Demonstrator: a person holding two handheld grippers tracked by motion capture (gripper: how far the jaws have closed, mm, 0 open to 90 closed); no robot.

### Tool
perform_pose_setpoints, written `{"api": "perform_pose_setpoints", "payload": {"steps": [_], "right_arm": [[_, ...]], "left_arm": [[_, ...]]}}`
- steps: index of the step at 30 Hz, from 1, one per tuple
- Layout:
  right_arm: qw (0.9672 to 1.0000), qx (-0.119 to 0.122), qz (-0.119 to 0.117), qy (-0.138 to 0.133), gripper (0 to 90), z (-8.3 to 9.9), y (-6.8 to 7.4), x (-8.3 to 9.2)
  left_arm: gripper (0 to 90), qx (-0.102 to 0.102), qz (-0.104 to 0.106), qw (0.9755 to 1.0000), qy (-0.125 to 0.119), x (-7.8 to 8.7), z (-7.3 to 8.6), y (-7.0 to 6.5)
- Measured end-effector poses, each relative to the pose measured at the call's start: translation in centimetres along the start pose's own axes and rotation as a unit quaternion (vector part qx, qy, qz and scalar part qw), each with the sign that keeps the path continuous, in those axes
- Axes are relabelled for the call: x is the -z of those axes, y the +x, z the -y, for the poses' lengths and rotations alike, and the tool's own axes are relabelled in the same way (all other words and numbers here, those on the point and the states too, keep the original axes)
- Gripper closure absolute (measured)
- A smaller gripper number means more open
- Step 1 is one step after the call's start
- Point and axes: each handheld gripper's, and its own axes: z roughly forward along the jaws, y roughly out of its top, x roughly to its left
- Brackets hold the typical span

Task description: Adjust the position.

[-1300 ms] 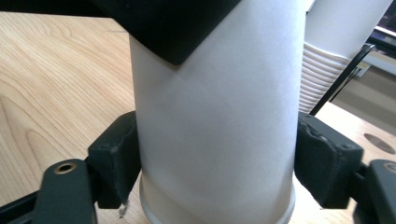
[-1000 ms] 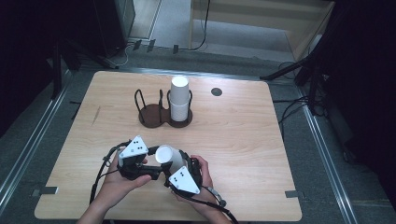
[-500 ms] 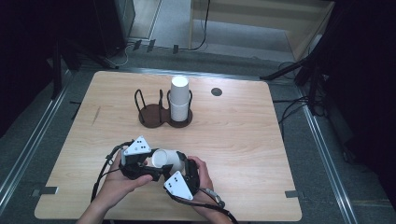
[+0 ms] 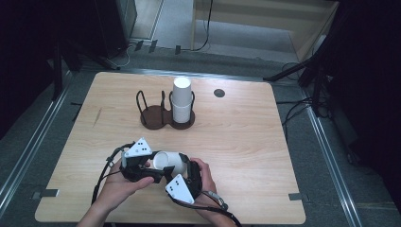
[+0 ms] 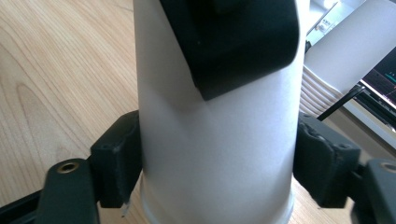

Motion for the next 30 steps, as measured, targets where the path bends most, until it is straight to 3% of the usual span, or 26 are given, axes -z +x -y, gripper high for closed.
{"api": "perform_pose_setpoints", "payload": {"steps": [4, 5, 9, 13, 20, 30], "right_arm": [[1.0, -0.001, -0.001, 0.001, 20.8, -0.2, -0.1, 0.0], [1.0, -0.002, -0.001, 0.003, 17.9, -0.3, -0.2, 0.0], [1.0, -0.005, -0.005, 0.001, 13.4, -0.4, -0.4, 0.1], [0.9998, -0.02, -0.008, 0.0, 13.0, -0.5, -0.6, 0.2], [0.9994, -0.034, 0.002, -0.004, 12.8, -0.6, -1.0, 0.3], [0.9984, -0.055, 0.005, -0.006, 12.7, -0.7, -1.5, 0.4]], "left_arm": [[34.4, 0.007, 0.001, 0.9999, -0.008, 0.1, 0.0, 0.2], [34.6, 0.005, -0.009, 0.9999, -0.012, 0.3, 0.0, 0.3], [35.0, 0.009, -0.02, 0.9993, -0.031, 0.6, 0.1, 0.6], [35.1, 0.014, -0.032, 0.9981, -0.051, 0.8, 0.2, 0.9], [34.9, 0.022, -0.045, 0.9965, -0.066, 0.8, 0.4, 1.3], [34.4, 0.032, -0.071, 0.9912, -0.107, 1.5, 0.6, 2.0]]}}
